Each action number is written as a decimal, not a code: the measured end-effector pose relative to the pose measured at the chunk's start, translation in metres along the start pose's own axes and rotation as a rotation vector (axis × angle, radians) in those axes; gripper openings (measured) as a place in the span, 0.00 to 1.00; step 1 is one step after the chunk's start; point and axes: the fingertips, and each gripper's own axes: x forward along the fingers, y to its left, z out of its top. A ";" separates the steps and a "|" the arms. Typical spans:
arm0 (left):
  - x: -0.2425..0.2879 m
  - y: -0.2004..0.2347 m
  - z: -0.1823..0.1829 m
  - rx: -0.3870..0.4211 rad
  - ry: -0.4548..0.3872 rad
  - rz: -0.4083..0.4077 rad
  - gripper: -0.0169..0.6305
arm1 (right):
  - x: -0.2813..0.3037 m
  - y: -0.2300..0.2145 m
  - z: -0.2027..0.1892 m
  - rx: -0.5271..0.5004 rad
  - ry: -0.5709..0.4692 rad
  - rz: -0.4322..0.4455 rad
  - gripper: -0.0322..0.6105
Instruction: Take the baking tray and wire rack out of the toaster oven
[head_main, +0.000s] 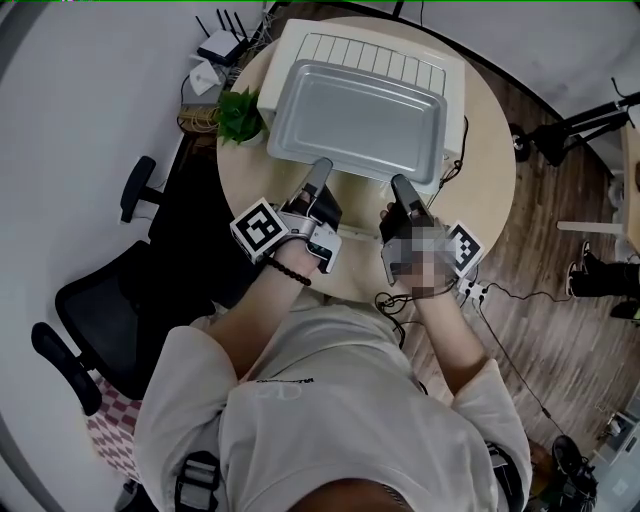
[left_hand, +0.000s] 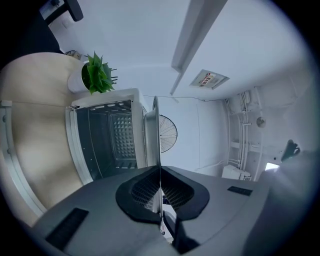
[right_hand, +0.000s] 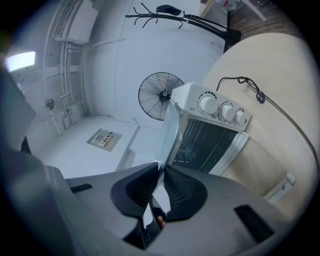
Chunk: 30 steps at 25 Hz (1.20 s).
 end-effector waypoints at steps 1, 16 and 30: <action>0.003 0.002 0.001 0.000 0.000 -0.001 0.04 | 0.003 -0.001 0.003 -0.002 -0.001 -0.003 0.10; 0.060 0.021 0.023 -0.004 -0.010 -0.015 0.04 | 0.052 -0.009 0.042 -0.018 -0.026 0.002 0.11; 0.080 0.021 0.026 -0.001 -0.030 -0.082 0.05 | 0.054 -0.006 0.034 -0.022 0.032 0.038 0.25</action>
